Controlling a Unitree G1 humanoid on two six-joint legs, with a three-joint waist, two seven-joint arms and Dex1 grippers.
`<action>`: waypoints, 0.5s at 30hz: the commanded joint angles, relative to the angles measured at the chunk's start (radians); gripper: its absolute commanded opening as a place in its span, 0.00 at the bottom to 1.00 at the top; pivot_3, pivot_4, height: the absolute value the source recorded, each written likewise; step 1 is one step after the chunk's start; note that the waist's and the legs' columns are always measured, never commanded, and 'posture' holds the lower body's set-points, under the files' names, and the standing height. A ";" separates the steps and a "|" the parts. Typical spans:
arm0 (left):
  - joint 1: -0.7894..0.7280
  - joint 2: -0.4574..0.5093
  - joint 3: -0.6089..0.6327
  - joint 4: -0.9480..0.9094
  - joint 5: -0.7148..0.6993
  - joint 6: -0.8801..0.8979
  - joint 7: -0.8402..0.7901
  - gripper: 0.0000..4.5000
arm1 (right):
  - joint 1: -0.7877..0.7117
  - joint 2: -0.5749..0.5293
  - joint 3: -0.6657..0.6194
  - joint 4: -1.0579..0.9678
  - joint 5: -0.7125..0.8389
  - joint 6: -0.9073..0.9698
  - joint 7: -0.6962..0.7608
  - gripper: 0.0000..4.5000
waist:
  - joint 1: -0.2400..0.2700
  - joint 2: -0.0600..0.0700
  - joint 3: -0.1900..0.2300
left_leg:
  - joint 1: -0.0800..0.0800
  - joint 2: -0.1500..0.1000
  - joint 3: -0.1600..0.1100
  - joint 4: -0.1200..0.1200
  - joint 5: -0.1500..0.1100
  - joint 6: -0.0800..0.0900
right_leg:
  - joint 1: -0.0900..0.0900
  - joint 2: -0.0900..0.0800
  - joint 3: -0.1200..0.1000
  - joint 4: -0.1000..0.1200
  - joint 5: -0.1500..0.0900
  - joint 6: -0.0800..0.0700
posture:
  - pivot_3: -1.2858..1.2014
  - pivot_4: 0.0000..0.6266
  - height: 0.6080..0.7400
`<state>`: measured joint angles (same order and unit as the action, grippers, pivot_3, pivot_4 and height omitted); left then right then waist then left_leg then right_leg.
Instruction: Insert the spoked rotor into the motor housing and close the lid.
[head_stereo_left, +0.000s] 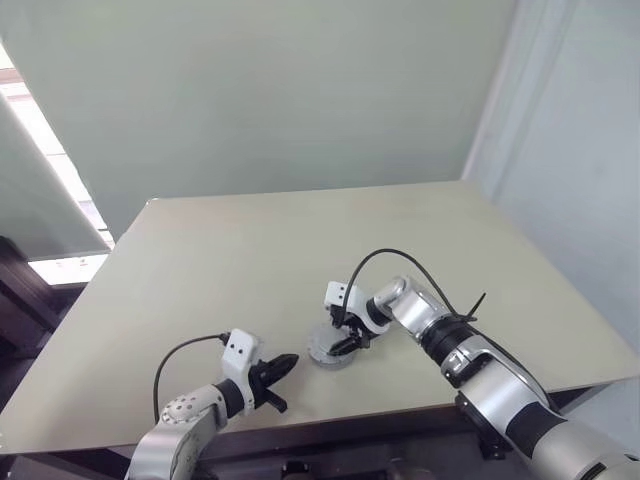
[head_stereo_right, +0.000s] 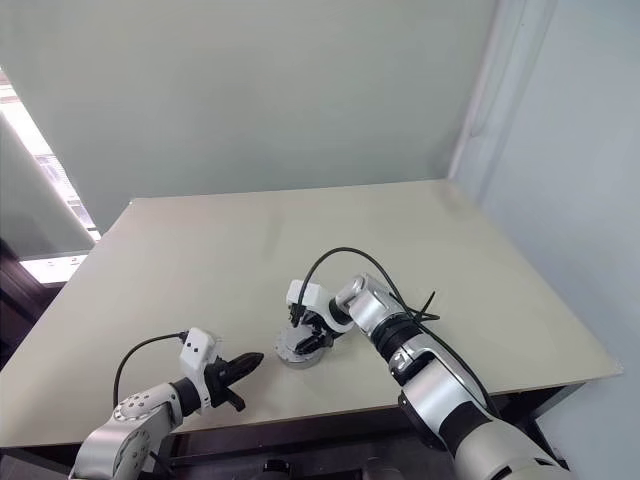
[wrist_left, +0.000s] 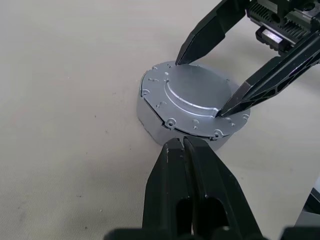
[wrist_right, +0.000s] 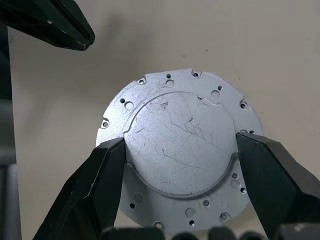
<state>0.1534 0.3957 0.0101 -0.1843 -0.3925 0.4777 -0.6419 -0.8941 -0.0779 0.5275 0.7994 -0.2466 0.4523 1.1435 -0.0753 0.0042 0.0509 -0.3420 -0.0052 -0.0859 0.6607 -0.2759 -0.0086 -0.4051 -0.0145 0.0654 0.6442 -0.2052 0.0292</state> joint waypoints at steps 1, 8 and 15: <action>-0.018 -0.001 0.007 -0.009 0.000 -0.025 -0.002 0.00 | 0.016 -0.008 0.018 0.014 -0.026 0.040 -0.028 0.72 | 0.000 0.000 0.000 | 0.000 0.000 0.000 0.000 0.000 0.000 | 0.000 0.000 0.000 0.000 0.000 0.000 | 0.52 0.00 1.00; -0.021 -0.006 0.006 -0.004 0.001 -0.031 0.002 0.00 | 0.029 -0.004 0.024 -0.003 -0.034 0.058 -0.071 0.72 | -0.003 0.000 0.000 | 0.000 0.001 0.000 0.000 0.000 0.000 | 0.000 0.000 0.000 0.000 0.000 0.000 | 0.52 0.00 1.00; -0.019 -0.010 0.008 -0.006 0.002 -0.034 0.005 0.00 | 0.062 -0.007 0.020 -0.054 -0.034 0.070 -0.124 0.72 | -0.007 0.001 -0.001 | 0.001 0.001 0.000 0.000 0.000 0.000 | 0.000 0.000 0.000 0.001 0.000 0.000 | 0.52 0.00 1.00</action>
<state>0.1478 0.3862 0.0100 -0.1741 -0.3917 0.4626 -0.6399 -0.8545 -0.0705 0.5352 0.7308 -0.2473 0.4928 1.0752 -0.0828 0.0047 0.0500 -0.3410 -0.0044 -0.0864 0.6610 -0.2757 -0.0089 -0.4055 -0.0140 0.0649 0.6449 -0.2052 0.0291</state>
